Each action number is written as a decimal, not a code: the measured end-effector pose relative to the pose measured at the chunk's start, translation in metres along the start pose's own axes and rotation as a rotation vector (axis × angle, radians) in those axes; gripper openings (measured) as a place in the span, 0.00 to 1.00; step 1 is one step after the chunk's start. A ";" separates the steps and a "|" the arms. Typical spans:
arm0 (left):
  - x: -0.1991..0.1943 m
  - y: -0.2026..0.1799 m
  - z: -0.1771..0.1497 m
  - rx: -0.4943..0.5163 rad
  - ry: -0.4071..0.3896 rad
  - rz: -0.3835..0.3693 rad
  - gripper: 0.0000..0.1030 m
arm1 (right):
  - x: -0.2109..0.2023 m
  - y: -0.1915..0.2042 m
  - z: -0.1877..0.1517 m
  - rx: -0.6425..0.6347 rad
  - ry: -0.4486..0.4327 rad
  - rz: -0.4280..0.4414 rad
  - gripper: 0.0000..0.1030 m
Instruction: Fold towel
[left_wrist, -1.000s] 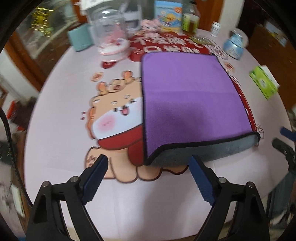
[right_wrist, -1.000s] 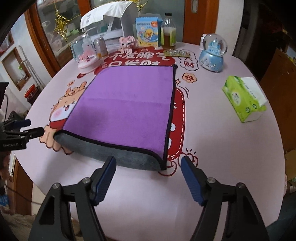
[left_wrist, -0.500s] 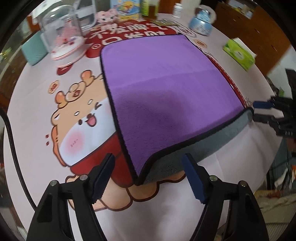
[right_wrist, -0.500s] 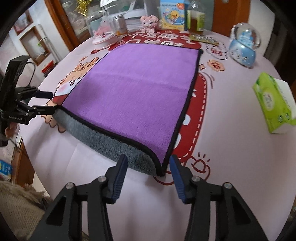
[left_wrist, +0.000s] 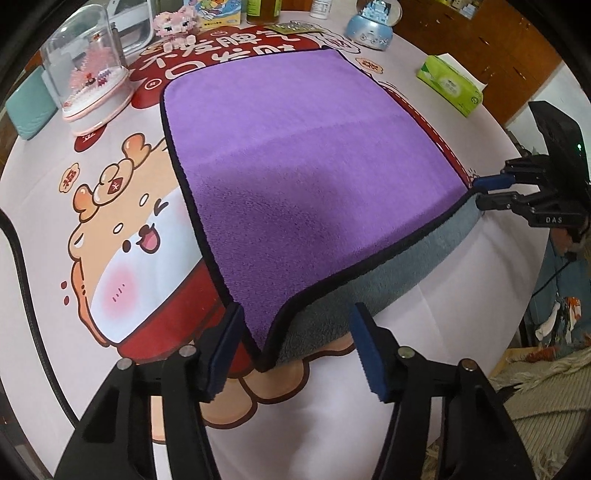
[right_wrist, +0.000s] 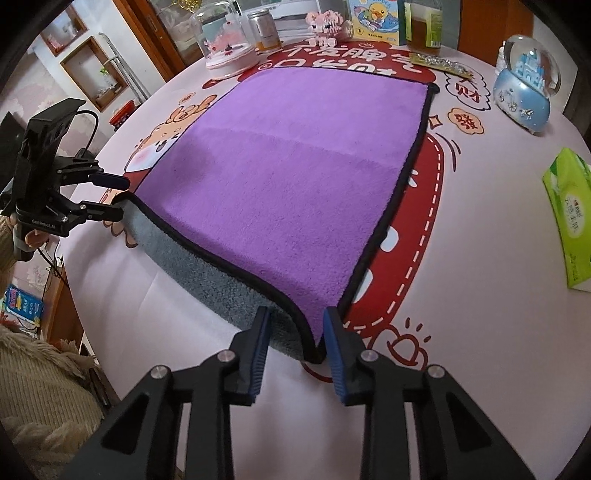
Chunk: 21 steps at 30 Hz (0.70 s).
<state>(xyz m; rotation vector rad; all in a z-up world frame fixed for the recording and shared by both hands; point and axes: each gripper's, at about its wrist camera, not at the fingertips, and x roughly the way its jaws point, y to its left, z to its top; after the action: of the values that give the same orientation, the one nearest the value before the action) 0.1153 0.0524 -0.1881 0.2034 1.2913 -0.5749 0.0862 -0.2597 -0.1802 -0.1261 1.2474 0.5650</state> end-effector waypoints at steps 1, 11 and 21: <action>0.001 0.001 0.000 0.001 0.004 -0.004 0.53 | 0.000 -0.001 0.000 0.001 0.002 0.008 0.26; 0.011 -0.001 -0.002 0.003 0.037 -0.021 0.28 | 0.001 -0.002 -0.002 -0.007 0.010 0.032 0.15; 0.008 0.000 -0.005 0.004 0.040 0.012 0.09 | -0.001 -0.003 -0.003 -0.001 -0.004 0.034 0.11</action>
<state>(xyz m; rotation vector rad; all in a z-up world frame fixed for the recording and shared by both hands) 0.1118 0.0524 -0.1969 0.2262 1.3270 -0.5656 0.0853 -0.2635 -0.1809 -0.1050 1.2473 0.5949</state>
